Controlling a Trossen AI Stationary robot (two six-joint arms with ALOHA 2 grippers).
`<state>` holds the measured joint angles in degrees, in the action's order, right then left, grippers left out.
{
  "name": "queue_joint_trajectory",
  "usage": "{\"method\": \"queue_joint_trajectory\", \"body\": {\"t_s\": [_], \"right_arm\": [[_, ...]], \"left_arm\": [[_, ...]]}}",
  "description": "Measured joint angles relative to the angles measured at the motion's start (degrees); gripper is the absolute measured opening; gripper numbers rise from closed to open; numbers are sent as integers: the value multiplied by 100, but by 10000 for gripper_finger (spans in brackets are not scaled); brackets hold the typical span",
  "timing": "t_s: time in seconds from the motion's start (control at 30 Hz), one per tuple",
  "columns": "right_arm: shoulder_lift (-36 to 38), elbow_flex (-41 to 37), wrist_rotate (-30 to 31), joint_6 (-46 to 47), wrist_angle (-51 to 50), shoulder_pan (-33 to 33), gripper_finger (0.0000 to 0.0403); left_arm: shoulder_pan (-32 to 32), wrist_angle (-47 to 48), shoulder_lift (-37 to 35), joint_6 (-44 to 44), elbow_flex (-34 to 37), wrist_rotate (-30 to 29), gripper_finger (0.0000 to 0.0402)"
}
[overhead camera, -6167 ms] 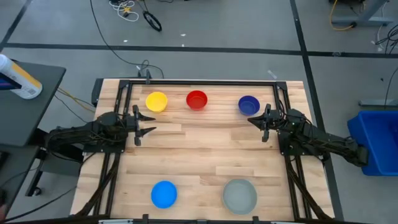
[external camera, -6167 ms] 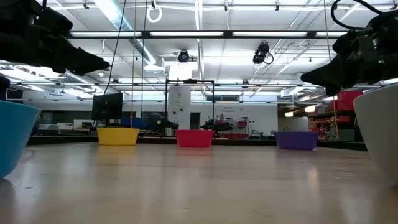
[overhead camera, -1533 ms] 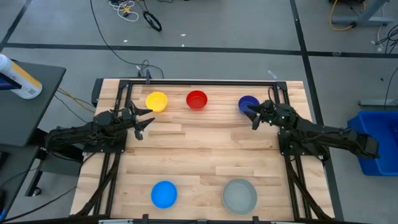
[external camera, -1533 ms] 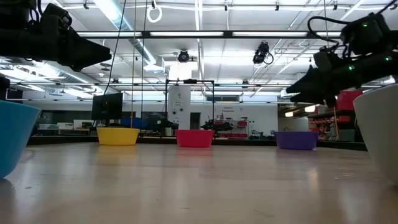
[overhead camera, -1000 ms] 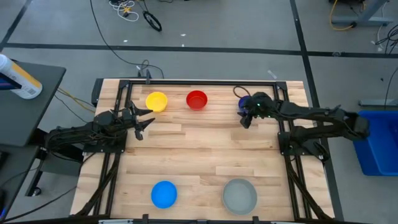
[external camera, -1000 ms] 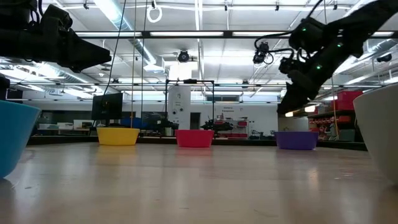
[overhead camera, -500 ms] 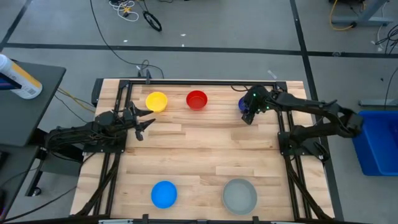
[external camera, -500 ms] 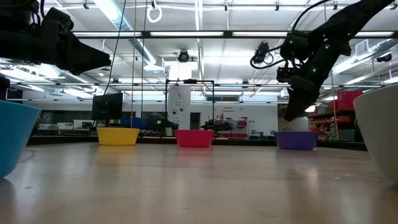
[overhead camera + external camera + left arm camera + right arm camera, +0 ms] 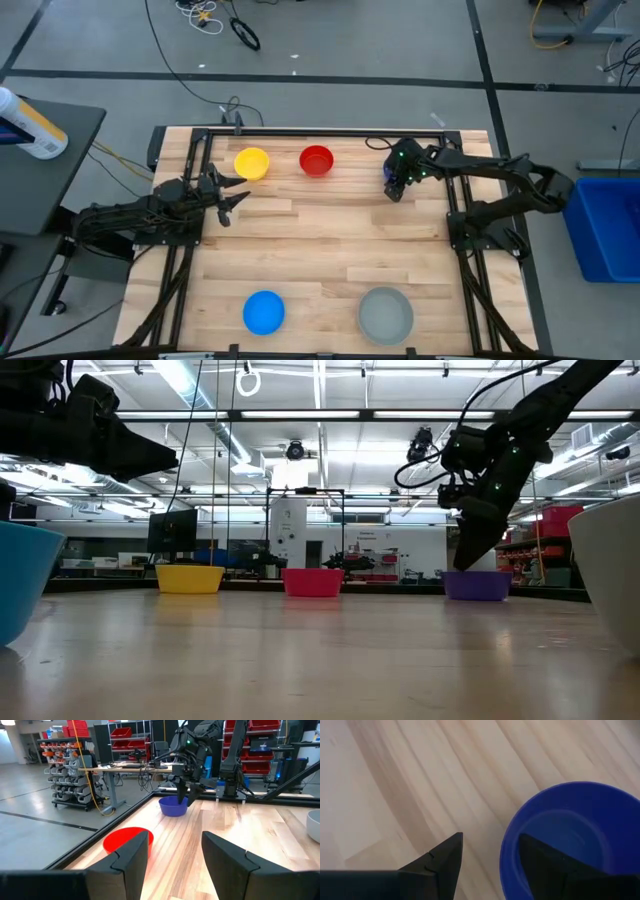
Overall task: Nest bowls inside each other
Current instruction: Stack the blue bowl on the gray bowl
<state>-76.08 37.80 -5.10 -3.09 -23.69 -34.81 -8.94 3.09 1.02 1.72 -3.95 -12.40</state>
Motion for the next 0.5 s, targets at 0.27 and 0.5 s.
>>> {"method": "queue_joint_trajectory", "body": {"t_s": [0.27,0.5], "right_arm": [[-137,-4,40,-86,12,-43,197],[-137,-336,34,1,310,-42,190]], "left_arm": [[1,45,0,-2,7,0,192],[1,47,0,-96,9,0,192]]}}
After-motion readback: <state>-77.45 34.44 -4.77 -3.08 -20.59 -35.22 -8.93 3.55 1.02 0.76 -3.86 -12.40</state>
